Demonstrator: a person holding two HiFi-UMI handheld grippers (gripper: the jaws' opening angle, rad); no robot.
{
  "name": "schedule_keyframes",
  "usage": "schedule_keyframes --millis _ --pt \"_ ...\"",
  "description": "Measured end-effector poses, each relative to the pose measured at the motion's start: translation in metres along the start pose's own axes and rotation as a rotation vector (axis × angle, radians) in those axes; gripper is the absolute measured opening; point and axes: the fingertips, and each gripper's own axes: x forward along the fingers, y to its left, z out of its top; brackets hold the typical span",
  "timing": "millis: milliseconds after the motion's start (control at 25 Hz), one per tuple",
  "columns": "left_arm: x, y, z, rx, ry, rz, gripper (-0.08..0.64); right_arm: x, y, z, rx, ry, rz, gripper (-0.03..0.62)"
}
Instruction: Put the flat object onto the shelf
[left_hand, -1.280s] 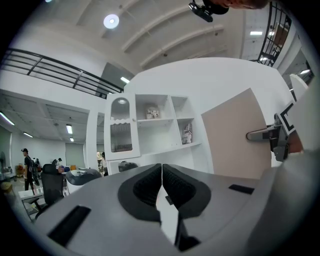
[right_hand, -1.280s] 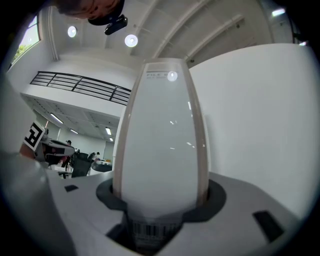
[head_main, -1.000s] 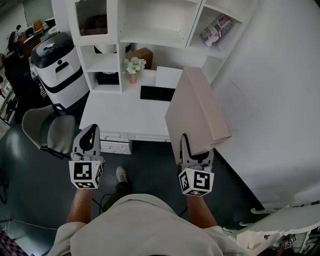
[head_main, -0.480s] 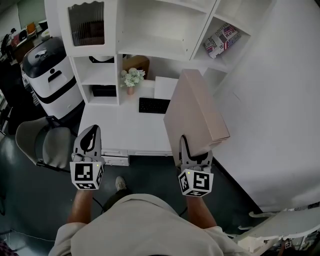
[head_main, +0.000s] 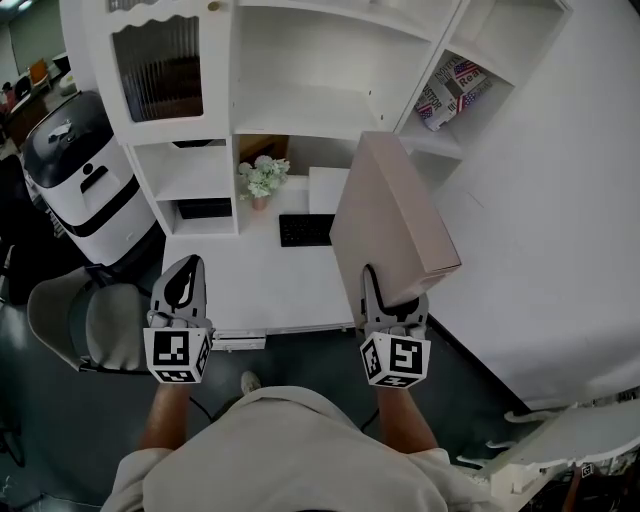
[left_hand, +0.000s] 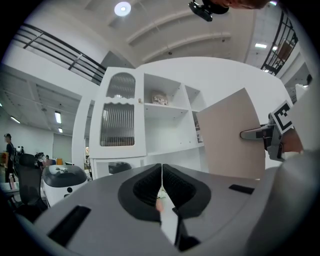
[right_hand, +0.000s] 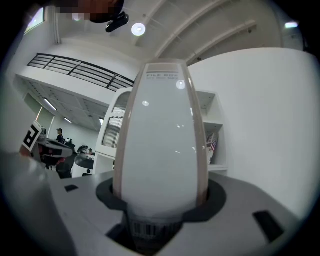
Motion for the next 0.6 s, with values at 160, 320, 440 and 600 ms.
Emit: schedule_keyframes --millis 160,320,440,600 --pt "0.017 0.019 -0.005 -0.005 0.003 -0.024 0.006 0.026 0.010 0.011 -0.034 -0.011 -0.017 0.270" --pt "0.030 0.032 -0.011 -0.010 0.004 -0.032 0.006 0.046 0.015 0.020 -0.065 -0.024 -0.026 0.269" --pt "0.040 0.036 -0.013 -0.009 0.010 -0.033 0.006 0.061 0.014 0.027 -0.092 -0.033 -0.027 0.269" --pt "0.056 0.040 -0.012 -0.010 0.002 -0.020 0.006 0.083 0.012 0.037 -0.179 -0.048 -0.009 0.268"
